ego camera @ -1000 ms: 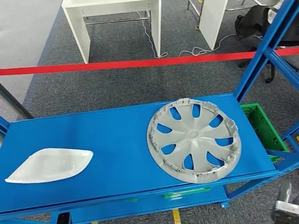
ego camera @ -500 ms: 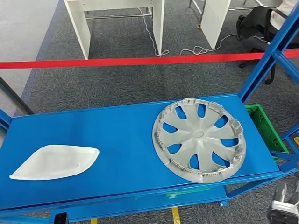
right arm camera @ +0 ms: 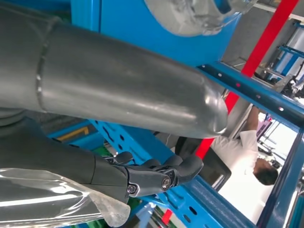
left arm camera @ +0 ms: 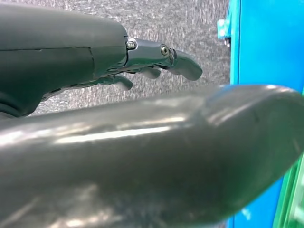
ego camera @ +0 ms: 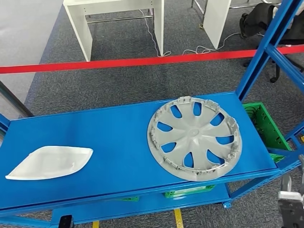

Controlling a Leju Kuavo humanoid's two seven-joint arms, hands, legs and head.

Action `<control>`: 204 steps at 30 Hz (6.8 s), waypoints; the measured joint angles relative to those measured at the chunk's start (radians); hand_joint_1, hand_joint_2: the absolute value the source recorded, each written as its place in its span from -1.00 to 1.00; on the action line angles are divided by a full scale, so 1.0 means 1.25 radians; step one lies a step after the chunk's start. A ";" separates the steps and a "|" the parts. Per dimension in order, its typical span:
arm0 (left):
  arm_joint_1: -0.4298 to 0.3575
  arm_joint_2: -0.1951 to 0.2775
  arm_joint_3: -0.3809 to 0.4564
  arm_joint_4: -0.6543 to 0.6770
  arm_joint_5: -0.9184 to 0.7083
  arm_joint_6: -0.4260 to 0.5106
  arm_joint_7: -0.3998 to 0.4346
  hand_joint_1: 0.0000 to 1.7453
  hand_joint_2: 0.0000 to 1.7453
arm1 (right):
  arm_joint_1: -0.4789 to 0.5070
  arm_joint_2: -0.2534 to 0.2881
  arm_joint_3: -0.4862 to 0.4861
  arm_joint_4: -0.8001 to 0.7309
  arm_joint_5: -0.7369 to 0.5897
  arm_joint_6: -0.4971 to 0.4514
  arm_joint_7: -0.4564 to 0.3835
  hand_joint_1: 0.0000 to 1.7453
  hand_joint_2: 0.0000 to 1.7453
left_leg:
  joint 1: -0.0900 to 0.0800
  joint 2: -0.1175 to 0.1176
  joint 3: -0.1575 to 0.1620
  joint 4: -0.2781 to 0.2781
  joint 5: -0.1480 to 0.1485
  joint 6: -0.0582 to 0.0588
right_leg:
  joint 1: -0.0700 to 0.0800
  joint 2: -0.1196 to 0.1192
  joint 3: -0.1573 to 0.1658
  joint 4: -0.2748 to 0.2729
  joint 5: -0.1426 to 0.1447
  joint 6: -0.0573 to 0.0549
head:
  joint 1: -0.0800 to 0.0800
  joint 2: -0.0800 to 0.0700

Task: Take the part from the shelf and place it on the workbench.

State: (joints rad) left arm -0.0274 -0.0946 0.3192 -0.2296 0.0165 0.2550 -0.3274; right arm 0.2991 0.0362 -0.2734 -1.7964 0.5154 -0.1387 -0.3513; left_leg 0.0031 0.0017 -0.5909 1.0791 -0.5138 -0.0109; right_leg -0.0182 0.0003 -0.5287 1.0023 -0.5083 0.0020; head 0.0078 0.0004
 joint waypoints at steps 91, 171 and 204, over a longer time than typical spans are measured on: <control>-0.099 -0.077 -0.049 -0.002 -0.190 -0.017 0.119 -1.00 -1.00 | -0.630 -0.020 0.752 0.491 0.228 0.043 0.203 -1.00 -1.00 | -0.009 -0.004 -0.022 -0.025 0.038 0.009 | 0.004 0.001 -0.047 0.009 0.028 -0.001 | 0.001 0.000; -0.037 -0.101 0.094 -0.009 -0.155 0.036 0.058 -1.00 -1.00 | -0.197 0.014 0.474 0.314 0.594 -0.226 0.460 -1.00 1.00 | 0.001 -0.002 0.020 -0.067 0.044 0.035 | 0.005 0.004 -0.129 0.203 -0.082 0.029 | 0.001 0.000; -0.041 -0.099 0.148 -0.016 -0.209 0.030 0.061 -1.00 -1.00 | -0.345 -0.140 0.484 0.437 0.336 0.124 0.401 1.00 1.00 | 0.004 0.010 0.029 -0.059 0.042 0.040 | 0.011 0.007 -0.090 0.201 -0.096 0.031 | -0.001 0.000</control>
State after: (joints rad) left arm -0.0786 -0.2180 0.5048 -0.2491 -0.2446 0.2921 -0.2514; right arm -0.1318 -0.1385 0.3321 -1.2506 0.9354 0.0159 0.1505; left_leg 0.0084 0.0146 -0.5549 1.0055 -0.4607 0.0390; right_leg -0.0043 0.0086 -0.6406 1.2537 -0.6282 0.0412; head 0.0071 0.0004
